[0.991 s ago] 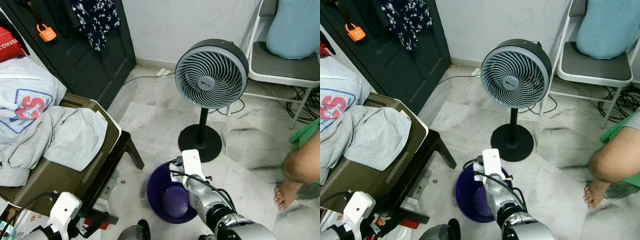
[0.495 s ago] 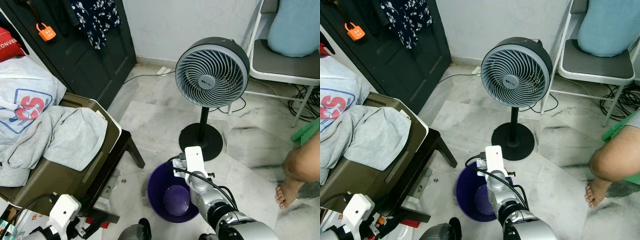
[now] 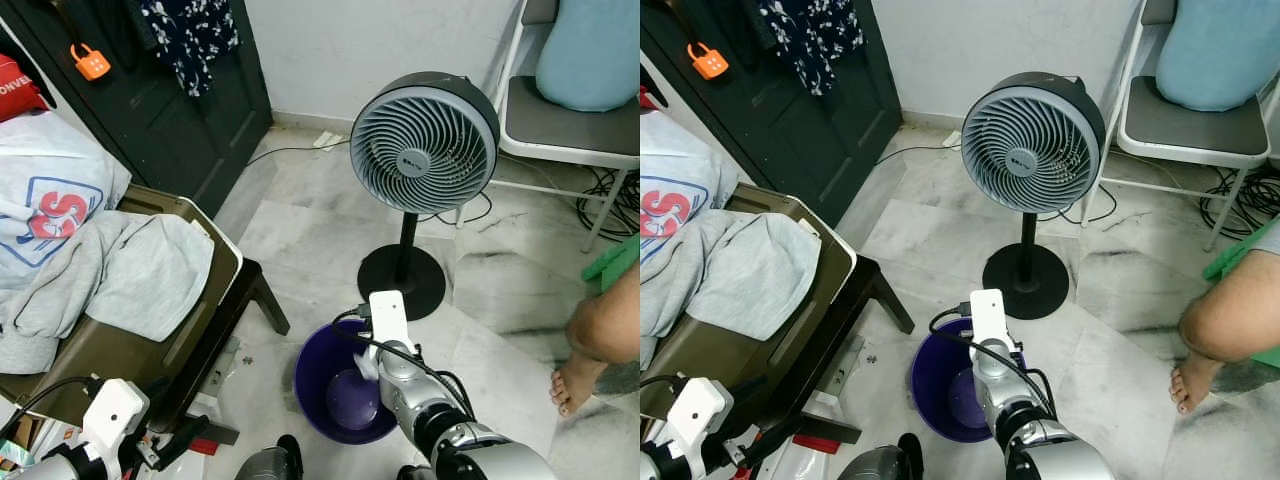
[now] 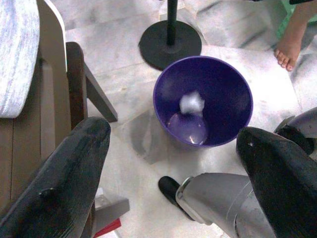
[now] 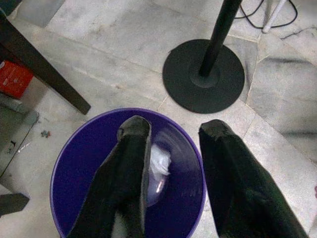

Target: Clean up the room

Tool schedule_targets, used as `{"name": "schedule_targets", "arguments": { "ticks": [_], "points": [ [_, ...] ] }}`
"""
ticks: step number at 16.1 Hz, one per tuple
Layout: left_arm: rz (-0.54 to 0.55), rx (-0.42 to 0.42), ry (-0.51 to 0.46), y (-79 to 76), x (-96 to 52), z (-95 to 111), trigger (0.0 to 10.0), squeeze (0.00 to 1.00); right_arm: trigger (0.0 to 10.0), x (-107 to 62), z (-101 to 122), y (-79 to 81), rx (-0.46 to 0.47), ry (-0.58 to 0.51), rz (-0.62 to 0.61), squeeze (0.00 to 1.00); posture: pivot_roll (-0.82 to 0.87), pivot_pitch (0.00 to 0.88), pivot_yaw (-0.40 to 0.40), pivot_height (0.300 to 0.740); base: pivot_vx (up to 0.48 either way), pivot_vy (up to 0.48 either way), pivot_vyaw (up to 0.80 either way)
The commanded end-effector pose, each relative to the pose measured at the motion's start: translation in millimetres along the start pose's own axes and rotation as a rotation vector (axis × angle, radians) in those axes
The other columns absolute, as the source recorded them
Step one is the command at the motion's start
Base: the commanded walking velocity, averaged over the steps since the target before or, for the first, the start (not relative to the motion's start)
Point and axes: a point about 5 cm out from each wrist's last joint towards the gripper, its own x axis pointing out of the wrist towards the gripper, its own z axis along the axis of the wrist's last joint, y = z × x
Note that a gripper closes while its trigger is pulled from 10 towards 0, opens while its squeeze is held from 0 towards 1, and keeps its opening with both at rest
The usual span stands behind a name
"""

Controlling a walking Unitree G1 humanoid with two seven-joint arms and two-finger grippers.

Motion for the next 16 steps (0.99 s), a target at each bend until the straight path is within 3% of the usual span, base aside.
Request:
{"name": "schedule_targets", "arguments": {
  "ticks": [1,3,5,6,7,9,13,16],
  "points": [
    [0.017,-0.004,0.021,4.9,-8.7,-0.4,10.0,0.0,10.0,-0.1,9.6,7.7,0.012,-0.041,0.019,1.0,0.19,0.213,0.15,0.74,0.0,0.0,0.0],
    [0.036,-0.005,0.005,7.1,-4.6,4.1,10.0,0.0,10.0,0.9,21.8,11.3,0.035,-0.087,0.044,1.0,0.17,0.203,0.145,0.74,0.0,0.0,0.0],
    [0.027,-0.011,-0.046,1.1,14.7,16.6,10.0,0.0,10.0,1.7,35.3,11.7,0.056,-0.149,0.072,1.0,0.14,0.187,0.134,0.74,0.0,0.0,0.0],
    [0.025,-0.01,-0.053,0.3,16.9,18.3,10.0,0.0,10.0,1.8,36.7,11.0,0.059,-0.156,0.071,1.0,0.13,0.184,0.131,0.74,0.0,0.0,0.0],
    [0.022,-0.02,-0.12,-7.2,33.6,34.4,10.0,0.0,10.0,1.3,44.6,4.8,0.062,-0.22,0.076,1.0,0.08,0.16,0.114,0.74,0.0,0.0,0.0],
    [0.006,-0.025,-0.207,-19.7,53.6,57.4,10.0,0.0,10.0,-4.8,52.9,-3.9,0.053,-0.324,0.093,1.0,0.03,0.136,0.099,0.74,0.0,0.0,0.0],
    [0.042,-0.052,-0.368,-31.1,86.3,97.6,10.0,0.0,10.0,-24.8,56.9,-28.9,0.037,-0.418,0.137,1.0,-0.09,0.06,0.076,0.74,0.0,0.0,0.0],
    [0.124,-0.052,-0.403,-26.5,96.3,106.1,10.0,0.0,10.0,-31.0,52.8,-42.3,-0.001,-0.409,0.141,1.0,-0.12,0.025,0.083,0.74,0.0,0.0,0.0]
  ]
}}
